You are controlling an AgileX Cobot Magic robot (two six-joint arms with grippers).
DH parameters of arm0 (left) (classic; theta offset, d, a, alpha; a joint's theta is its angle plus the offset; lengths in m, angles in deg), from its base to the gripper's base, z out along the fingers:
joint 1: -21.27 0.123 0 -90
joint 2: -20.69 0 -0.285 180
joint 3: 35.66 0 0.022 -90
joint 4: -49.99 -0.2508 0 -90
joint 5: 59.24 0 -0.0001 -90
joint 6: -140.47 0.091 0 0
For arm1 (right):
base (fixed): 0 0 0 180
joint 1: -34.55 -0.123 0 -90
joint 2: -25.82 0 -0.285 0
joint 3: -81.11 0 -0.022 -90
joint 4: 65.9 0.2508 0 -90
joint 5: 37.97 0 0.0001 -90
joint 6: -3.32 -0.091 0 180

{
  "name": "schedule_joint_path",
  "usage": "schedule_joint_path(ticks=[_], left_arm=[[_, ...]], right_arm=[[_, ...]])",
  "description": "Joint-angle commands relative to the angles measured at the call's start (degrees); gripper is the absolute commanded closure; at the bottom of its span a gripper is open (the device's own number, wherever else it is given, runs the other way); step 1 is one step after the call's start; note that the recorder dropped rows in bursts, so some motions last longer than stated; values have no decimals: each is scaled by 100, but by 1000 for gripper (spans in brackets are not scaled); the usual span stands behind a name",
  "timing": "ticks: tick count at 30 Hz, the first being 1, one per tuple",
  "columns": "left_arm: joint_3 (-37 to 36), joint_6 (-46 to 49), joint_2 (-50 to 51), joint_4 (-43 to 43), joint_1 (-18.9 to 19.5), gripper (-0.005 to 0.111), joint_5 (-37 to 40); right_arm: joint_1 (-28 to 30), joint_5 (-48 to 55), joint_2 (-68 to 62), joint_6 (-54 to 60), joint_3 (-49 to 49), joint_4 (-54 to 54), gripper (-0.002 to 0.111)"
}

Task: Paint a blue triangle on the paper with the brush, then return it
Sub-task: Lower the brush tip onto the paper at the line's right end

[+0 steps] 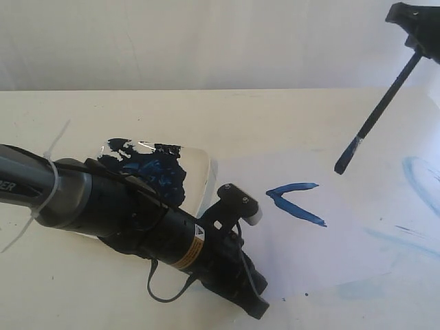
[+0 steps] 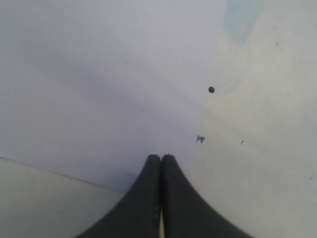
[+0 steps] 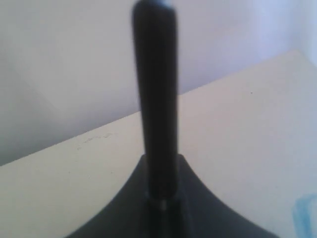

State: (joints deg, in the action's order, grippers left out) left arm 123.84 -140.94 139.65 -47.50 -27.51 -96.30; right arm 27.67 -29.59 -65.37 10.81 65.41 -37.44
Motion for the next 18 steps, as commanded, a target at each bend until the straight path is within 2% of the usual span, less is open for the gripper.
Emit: schedule_joint_path(ticks=[1,18], left_arm=[[-11,-19,13,-73,16,107,76],[-11,-19,13,-73,16,107,76]], right_arm=[[-183,201,-24,-51,-114,-308,108],[-247,439,-459,-325,-222,-272,108]])
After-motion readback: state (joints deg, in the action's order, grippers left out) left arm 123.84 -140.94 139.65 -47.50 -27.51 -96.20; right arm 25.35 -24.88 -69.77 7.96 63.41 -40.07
